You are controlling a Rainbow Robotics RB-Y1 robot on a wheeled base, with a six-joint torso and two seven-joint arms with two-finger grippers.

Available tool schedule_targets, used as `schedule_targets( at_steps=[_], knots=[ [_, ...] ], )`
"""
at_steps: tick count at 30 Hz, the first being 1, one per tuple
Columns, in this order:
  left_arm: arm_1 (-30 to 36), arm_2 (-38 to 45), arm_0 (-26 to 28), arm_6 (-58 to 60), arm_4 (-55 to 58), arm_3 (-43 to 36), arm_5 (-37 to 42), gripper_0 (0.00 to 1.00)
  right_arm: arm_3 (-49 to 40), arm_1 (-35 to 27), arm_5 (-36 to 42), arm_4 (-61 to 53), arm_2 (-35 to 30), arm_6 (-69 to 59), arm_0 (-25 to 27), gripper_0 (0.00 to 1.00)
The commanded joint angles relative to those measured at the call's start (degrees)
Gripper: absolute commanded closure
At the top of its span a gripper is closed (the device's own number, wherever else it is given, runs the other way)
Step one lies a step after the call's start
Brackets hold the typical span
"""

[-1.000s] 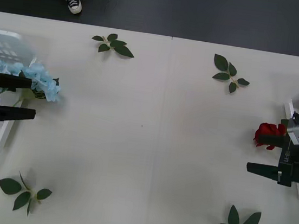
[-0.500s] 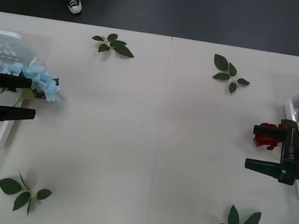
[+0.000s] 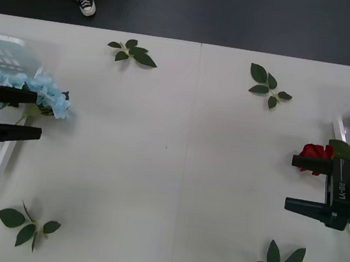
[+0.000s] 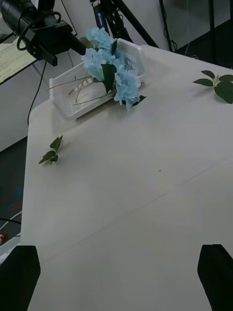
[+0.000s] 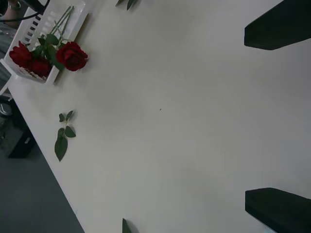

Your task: Put the red flowers into the right box and the blue flowers into the left box

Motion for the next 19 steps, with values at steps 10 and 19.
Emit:
schedule_targets(
  at_steps=[10, 19],
  knots=[
    [2.0, 0.3, -0.8, -3.6, 0.3, -1.4, -0.4, 0.17, -1.4, -0.8, -0.4, -4.0, -0.1, 0.8, -0.2, 0.04],
    [2.0, 0.3, -0.8, -3.6, 0.3, -1.4, -0.4, 0.17, -1.3, -0.7, -0.4, -3.6, 0.0, 0.8, -0.1, 0.04]
  ],
)
